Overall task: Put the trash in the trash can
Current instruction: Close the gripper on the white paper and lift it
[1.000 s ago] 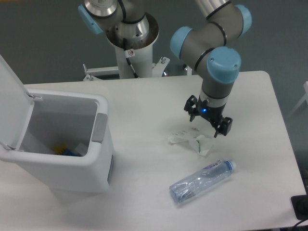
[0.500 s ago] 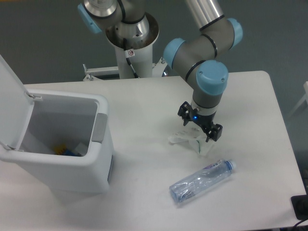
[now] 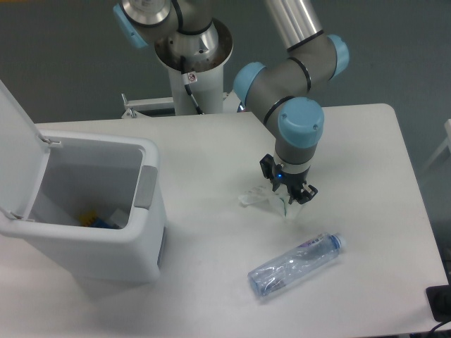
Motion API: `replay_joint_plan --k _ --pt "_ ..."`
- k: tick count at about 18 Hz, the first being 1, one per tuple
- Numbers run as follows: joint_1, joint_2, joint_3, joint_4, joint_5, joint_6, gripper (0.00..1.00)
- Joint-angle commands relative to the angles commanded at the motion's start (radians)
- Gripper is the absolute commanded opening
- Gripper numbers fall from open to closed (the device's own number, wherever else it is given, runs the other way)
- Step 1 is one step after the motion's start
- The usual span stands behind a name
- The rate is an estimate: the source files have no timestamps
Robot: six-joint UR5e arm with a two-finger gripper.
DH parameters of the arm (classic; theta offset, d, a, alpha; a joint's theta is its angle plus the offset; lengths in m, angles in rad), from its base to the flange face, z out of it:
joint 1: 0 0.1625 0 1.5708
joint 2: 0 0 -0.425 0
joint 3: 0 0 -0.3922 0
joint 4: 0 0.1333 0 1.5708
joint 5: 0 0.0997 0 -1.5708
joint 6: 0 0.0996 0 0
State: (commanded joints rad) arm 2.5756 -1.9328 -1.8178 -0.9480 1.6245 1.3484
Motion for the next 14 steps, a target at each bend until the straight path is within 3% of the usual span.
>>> replay_joint_plan --k 1,10,14 --pt "0.002 0.000 0.002 0.002 0.000 0.005 0.00" --pt "0.008 0.031 0.037 -0.020 -0.014 -0.014 0.00" --pt "0.009 0.043 0.075 -0.021 -0.086 -0.104 0.00"
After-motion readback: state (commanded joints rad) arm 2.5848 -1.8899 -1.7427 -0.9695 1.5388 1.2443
